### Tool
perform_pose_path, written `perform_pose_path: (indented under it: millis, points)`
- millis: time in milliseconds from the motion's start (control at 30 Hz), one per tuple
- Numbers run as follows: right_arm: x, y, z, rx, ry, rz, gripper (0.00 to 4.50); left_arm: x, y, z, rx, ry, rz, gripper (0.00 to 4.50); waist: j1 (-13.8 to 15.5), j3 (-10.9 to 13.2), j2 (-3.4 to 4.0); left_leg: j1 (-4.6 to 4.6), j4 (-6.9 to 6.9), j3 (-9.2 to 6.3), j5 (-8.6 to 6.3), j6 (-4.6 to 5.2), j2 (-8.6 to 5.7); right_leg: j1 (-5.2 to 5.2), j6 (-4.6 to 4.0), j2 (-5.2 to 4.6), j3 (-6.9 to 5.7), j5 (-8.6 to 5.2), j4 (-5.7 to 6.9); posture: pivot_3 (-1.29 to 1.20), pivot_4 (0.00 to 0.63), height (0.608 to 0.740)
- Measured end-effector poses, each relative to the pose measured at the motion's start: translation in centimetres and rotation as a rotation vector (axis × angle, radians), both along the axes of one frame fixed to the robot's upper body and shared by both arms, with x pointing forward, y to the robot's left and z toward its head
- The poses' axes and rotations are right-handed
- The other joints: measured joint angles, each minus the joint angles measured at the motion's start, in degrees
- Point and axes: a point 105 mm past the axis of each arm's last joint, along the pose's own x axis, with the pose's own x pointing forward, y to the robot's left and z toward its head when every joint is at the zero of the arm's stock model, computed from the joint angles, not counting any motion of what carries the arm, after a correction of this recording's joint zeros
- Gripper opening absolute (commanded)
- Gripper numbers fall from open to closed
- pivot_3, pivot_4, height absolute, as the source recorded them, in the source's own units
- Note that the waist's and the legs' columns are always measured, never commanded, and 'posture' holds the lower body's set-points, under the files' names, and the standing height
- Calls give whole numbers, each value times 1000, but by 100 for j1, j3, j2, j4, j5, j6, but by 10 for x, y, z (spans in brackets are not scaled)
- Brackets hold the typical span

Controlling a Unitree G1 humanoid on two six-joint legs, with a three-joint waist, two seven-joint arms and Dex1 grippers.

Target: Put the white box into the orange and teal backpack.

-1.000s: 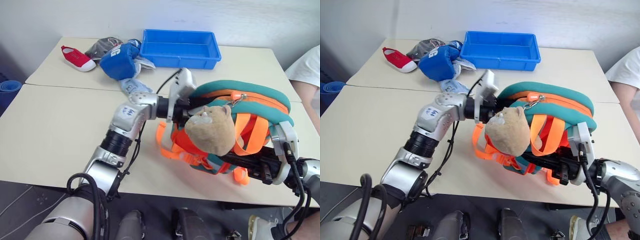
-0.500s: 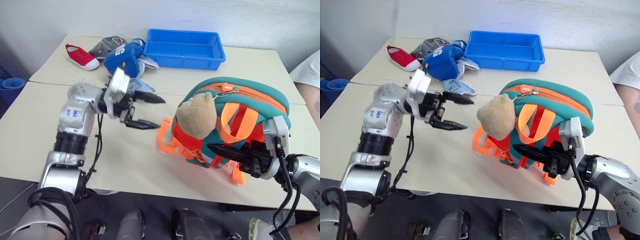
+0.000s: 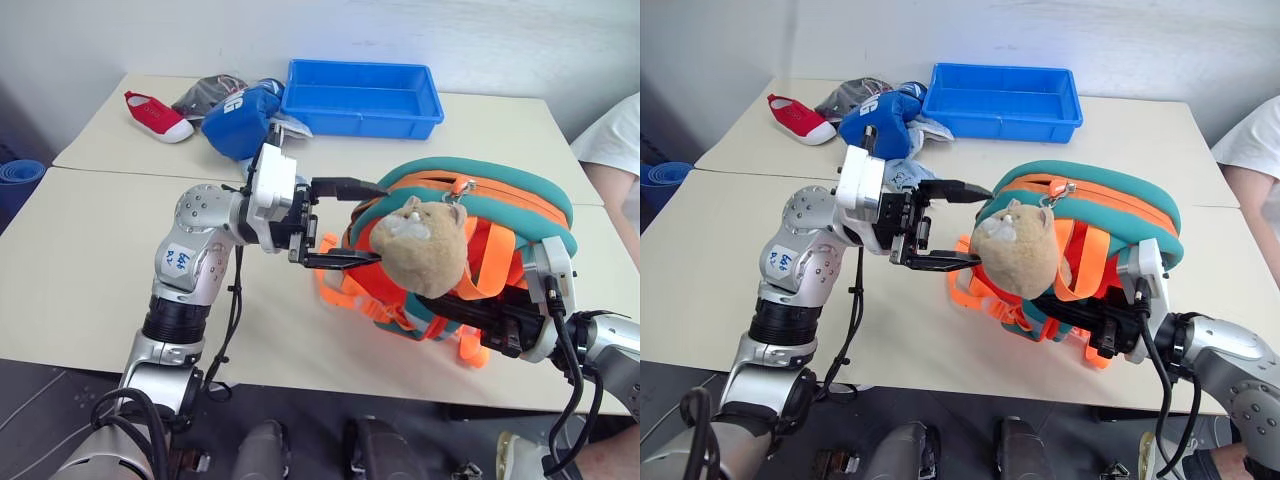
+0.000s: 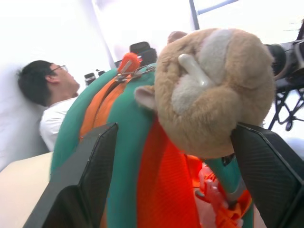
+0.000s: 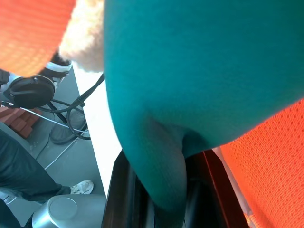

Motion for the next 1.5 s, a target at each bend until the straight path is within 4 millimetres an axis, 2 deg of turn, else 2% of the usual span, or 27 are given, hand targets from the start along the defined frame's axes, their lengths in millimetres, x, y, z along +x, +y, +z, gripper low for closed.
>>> perform_pose_path:
  millis: [267, 367, 433, 533, 667, 767, 933, 1100, 1167, 1300, 1433, 1500]
  points:
    - [1, -1, -1, 15, -7, -20, 0, -13, -18, -9, 23, 20, -118, 693, 3, 0, 0, -1, -1, 0, 0, 0, 0, 0, 0, 1, 0, 0, -1, 0, 150, 740]
    - [0, -3, -5, 10, -2, -32, 0, -13, -19, -9, 23, 33, -127, 8, -3, 0, 0, 0, -1, -1, 0, 0, 0, 0, 0, 3, 0, 0, -1, 0, 150, 740]
    - [-1, -4, -6, 12, -5, -41, 0, -7, -15, -6, 29, 42, -100, 8, -3, 0, 0, 0, -1, -1, 0, 0, 0, -1, 0, 4, 1, 0, 0, 0, 150, 740]
    - [-5, -7, -7, 15, -11, -61, 0, 15, 4, 1, 43, 55, -1, 8, -1, 0, 0, 1, -1, -1, 0, 0, 0, -1, 0, 4, 0, 0, 1, 0, 150, 740]
    - [-12, -16, -7, 26, -12, -118, 0, 56, 46, 14, 26, 76, 228, 8, 12, 0, 0, -2, -1, -2, -1, 3, -1, -1, 0, 1, -3, 0, -3, 0, 150, 740]
    - [-18, -23, -1, 74, -29, -163, 0, 76, 71, 10, 54, 111, 346, 8, 18, 0, 0, -5, -3, -2, -2, 4, -2, -2, 0, -2, -6, 0, -6, 0, 150, 740]
    - [-25, -36, 14, 215, -55, -244, 0, 98, 94, -7, 125, 167, 474, 8, 8, 0, 0, -4, -1, 0, -3, 6, -3, -1, 0, -4, -4, 0, -2, 0, 150, 740]
    - [-27, -43, 17, 255, -44, -281, 0, 103, 96, -43, 251, 210, 508, 8, -14, 0, 0, 1, -7, 2, -15, 26, -2, -2, 0, -2, -1, 0, -2, 0, 150, 740]
    - [-26, -48, 18, 269, -40, -303, 0, 101, 93, -64, 282, 258, 503, 8, -5, 0, 0, -1, -6, 2, -15, 26, -1, -4, 0, -3, -1, 0, -1, 0, 150, 740]
    - [-25, -50, 14, 297, -24, -327, 0, 100, 78, -86, 294, 306, 494, 8, 33, -1, 0, -2, -4, 0, -18, 32, -4, -1, 0, -9, -3, 0, -2, 0, 150, 740]
    - [-22, -40, 0, 303, 13, -317, 0, 86, 61, -129, 360, 354, 472, 8, 8, -1, 0, -3, -4, 1, -17, 31, -5, -4, 0, -11, -1, 0, -2, 0, 150, 740]
    - [-16, -35, -8, 236, -20, -323, 0, 74, 64, -133, 374, 350, 458, 8, -35, -1, 0, -2, -6, 3, -17, 29, -2, -7, 0, -9, 4, 0, 3, 0, 150, 740]
